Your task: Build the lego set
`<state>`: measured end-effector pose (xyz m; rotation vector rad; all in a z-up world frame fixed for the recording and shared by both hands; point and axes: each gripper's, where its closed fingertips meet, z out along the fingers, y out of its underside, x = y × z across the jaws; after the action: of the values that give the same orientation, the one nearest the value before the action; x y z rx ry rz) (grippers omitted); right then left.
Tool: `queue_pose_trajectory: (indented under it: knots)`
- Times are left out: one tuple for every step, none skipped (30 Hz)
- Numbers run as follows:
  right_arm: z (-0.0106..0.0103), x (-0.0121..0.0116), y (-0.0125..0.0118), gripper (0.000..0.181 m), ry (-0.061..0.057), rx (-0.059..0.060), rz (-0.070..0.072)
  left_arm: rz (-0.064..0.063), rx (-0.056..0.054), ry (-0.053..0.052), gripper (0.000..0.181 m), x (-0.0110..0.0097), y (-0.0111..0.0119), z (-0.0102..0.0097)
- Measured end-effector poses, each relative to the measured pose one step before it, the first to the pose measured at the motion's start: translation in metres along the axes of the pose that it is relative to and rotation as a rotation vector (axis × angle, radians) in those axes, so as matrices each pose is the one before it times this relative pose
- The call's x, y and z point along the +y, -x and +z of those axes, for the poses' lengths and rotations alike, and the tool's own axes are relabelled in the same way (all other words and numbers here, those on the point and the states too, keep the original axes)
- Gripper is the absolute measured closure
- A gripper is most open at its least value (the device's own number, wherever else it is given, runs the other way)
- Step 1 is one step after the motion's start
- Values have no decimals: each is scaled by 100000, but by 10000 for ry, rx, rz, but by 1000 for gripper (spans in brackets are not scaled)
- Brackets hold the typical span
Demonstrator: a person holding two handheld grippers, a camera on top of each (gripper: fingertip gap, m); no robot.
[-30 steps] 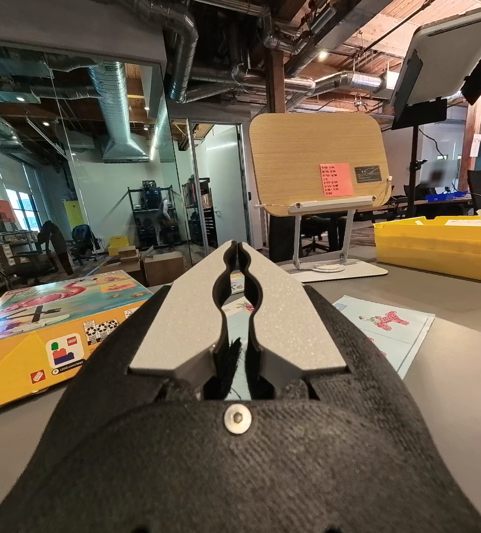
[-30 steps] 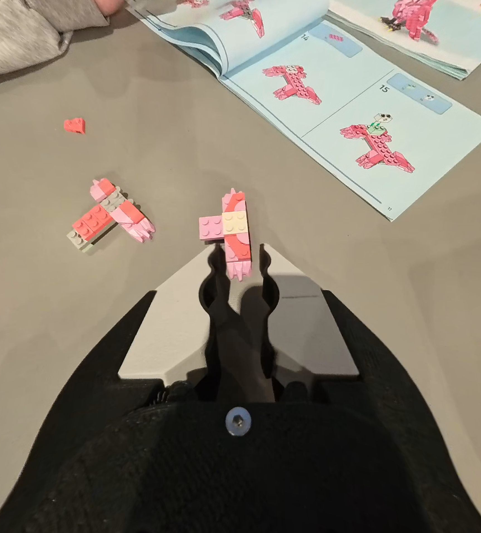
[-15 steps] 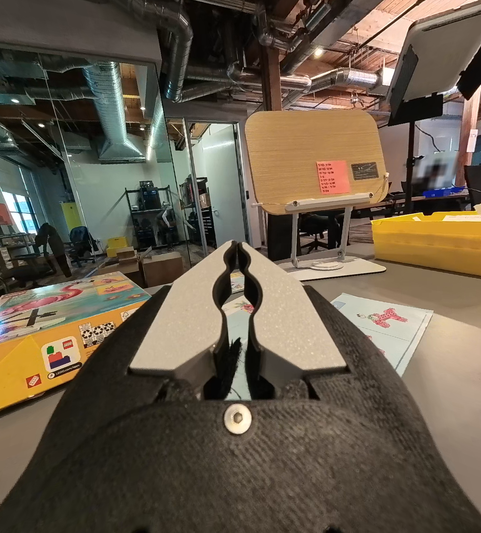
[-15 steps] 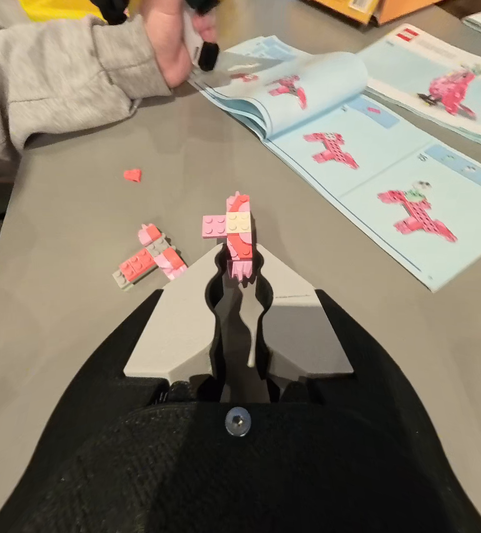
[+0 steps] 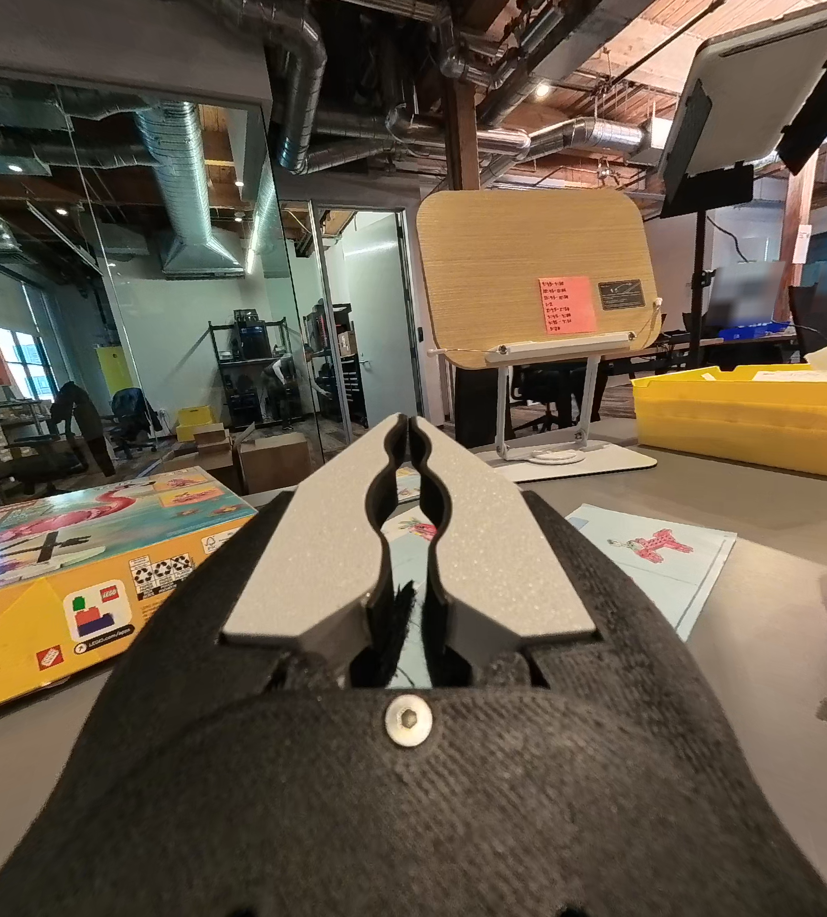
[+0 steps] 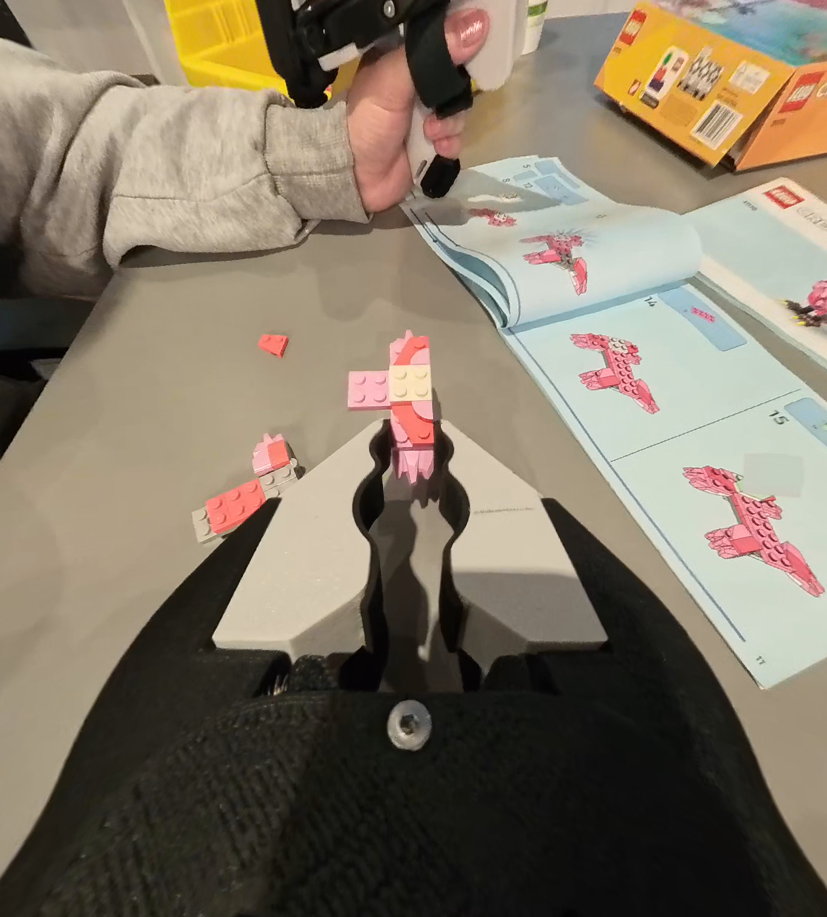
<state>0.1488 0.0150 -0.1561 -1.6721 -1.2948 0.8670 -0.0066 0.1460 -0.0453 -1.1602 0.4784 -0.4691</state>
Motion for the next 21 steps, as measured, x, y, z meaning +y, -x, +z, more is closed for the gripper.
queue_pose_trajectory:
  knots:
    - [-135,-145,-88,167,-114,154,-93,40,45,-3,181,-67,-126,7]
    - [-121,-125,-100,167,-104,133,-49,54,68,-7,181,-97,-195,17]
    - [-119,-112,-80,167,-99,102,-6,75,123,-17,181,-127,-305,29]
    - [-110,-68,-71,167,-74,63,43,101,143,-24,181,-155,-381,16]
    - [-121,-41,-62,167,-63,59,66,137,115,-34,181,-164,-367,11]
    - [-136,-65,-85,167,-79,78,53,173,74,-32,181,-127,-305,13]
    - [-163,-76,-50,167,-87,68,38,221,48,-31,181,-89,-256,-2]
    - [-163,-35,-23,167,-68,60,47,235,45,25,181,35,-207,30]
    - [-165,-10,-74,167,-45,94,68,185,17,73,181,130,-134,48]
    - [-166,29,-84,167,-30,118,73,101,19,55,181,115,-88,50]
    - [-177,38,-133,167,-16,166,70,21,42,21,181,52,-89,24]
    - [-178,82,-204,167,4,221,80,-18,22,6,181,25,-27,1]
    - [-207,79,-194,167,0,222,73,-13,-2,4,181,10,23,-15]
    - [-232,40,-180,167,-33,236,47,-12,-19,-3,181,1,63,-23]
    - [-292,4,-254,166,-64,314,43,-27,-2,-5,181,-9,28,-5]
    - [-332,-54,-154,166,-105,296,17,-30,22,-5,181,-12,-20,-6]
    - [-381,-145,28,166,-173,250,-40,2,22,-4,181,-22,-39,-9]
    - [-426,-200,92,167,-209,284,-63,31,10,-1,181,-3,-42,2]
    - [-437,-129,73,167,-152,331,-43,55,14,9,181,19,-57,12]
    - [-440,27,81,167,-43,333,-29,60,0,26,181,51,-23,13]
    - [-438,182,128,167,69,309,-47,40,3,22,181,48,-27,17]
